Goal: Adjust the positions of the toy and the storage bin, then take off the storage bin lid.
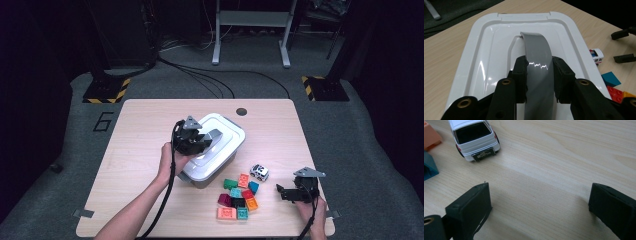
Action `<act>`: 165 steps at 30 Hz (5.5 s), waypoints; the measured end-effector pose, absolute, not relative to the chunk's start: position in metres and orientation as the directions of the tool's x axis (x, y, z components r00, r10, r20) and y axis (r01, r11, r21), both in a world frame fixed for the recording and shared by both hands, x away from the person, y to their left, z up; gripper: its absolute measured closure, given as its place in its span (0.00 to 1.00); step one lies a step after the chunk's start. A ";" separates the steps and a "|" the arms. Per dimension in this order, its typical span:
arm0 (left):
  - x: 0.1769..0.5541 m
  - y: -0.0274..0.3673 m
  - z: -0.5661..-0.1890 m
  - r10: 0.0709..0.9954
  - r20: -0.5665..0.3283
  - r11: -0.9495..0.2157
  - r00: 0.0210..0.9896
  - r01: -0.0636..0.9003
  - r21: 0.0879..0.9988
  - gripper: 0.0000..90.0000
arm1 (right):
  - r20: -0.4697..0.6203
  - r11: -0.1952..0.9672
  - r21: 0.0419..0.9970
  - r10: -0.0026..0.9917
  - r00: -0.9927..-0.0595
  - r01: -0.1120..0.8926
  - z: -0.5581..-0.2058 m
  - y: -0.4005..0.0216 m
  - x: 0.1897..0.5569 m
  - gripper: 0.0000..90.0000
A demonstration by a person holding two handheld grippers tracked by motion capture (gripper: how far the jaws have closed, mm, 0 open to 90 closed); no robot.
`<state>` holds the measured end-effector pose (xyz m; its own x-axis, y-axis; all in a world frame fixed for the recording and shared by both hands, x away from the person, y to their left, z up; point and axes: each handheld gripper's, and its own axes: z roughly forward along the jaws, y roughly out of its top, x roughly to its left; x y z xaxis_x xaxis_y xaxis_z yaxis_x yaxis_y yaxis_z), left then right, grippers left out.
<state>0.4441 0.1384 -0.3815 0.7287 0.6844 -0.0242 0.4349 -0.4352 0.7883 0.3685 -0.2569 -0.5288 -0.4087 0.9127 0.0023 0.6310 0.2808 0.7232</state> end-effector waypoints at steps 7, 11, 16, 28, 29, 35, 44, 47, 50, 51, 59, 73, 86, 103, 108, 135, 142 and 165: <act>0.443 0.129 -0.381 0.684 -0.033 -0.432 0.729 0.442 0.786 0.75 | 0.002 0.284 0.722 0.911 -0.411 0.631 -0.529 -0.257 0.369 0.04; 0.442 0.126 -0.381 0.684 -0.021 -0.442 0.730 0.437 0.783 0.75 | -0.001 0.286 0.722 0.911 -0.413 0.630 -0.529 -0.257 0.369 0.04; 0.439 0.124 -0.381 0.687 0.010 -0.457 0.726 0.422 0.783 0.75 | 0.000 0.284 0.722 0.912 -0.411 0.631 -0.529 -0.257 0.369 0.04; 0.435 0.128 -0.362 0.696 0.044 -0.449 0.717 0.387 0.805 0.75 | -0.001 0.284 0.722 0.913 -0.409 0.631 -0.529 -0.257 0.369 0.04; 0.434 0.128 -0.360 0.698 0.046 -0.448 0.715 0.385 0.807 0.75 | 0.001 0.283 0.722 0.912 -0.409 0.631 -0.529 -0.257 0.369 0.04; 0.434 0.134 -0.347 0.700 0.065 -0.449 0.711 0.368 0.814 0.75 | 0.002 0.279 0.723 0.914 -0.405 0.633 -0.529 -0.256 0.369 0.04; 0.437 0.153 -0.332 0.731 0.083 -0.427 0.677 0.360 0.829 0.75 | 0.000 0.274 0.724 0.918 -0.397 0.633 -0.529 -0.255 0.369 0.04; 0.439 0.162 -0.329 0.738 0.086 -0.425 0.669 0.362 0.830 0.75 | -0.004 0.287 0.720 0.912 -0.410 0.631 -0.529 -0.257 0.368 0.04; 0.440 0.170 -0.326 0.753 0.081 -0.410 0.654 0.368 0.835 0.75 | -0.001 0.283 0.721 0.913 -0.408 0.632 -0.529 -0.256 0.368 0.04; 0.440 0.170 -0.326 0.753 0.081 -0.410 0.654 0.368 0.835 0.75 | -0.001 0.283 0.721 0.913 -0.408 0.632 -0.529 -0.256 0.368 0.04; 0.446 0.200 -0.321 0.788 0.083 -0.382 0.610 0.379 0.843 0.75 | 0.000 0.282 0.722 0.913 -0.407 0.632 -0.529 -0.256 0.368 0.04; 0.453 0.266 -0.317 0.874 0.076 -0.305 0.480 0.420 0.855 0.75 | 0.000 0.282 0.722 0.913 -0.408 0.631 -0.529 -0.257 0.369 0.04; 0.468 0.314 -0.354 0.944 0.034 -0.204 0.328 0.500 0.842 0.75 | -0.003 0.282 0.722 0.914 -0.405 0.632 -0.529 -0.257 0.368 0.04; 0.486 0.345 -0.422 0.972 0.005 -0.147 0.233 0.599 0.787 0.75 | -0.002 0.278 0.724 0.916 -0.401 0.632 -0.529 -0.257 0.369 0.05; 0.488 0.354 -0.443 0.981 -0.009 -0.116 0.193 0.627 0.770 0.75 | -0.002 0.278 0.724 0.916 -0.401 0.632 -0.529 -0.257 0.369 0.05; 0.478 0.368 -0.485 0.975 -0.087 -0.083 0.204 0.700 0.709 0.31 | 0.003 0.272 0.723 0.918 -0.397 0.635 -0.529 -0.257 0.368 0.04; 0.450 0.358 -0.476 0.961 -0.053 -0.141 0.271 0.647 0.749 0.16 | -0.009 0.289 0.720 0.913 -0.407 0.631 -0.529 -0.257 0.369 0.03; 0.342 0.351 -0.528 0.942 0.051 -0.270 0.333 0.658 0.703 0.00 | -0.005 0.277 0.706 0.923 -0.386 0.652 -0.528 -0.257 0.372 0.00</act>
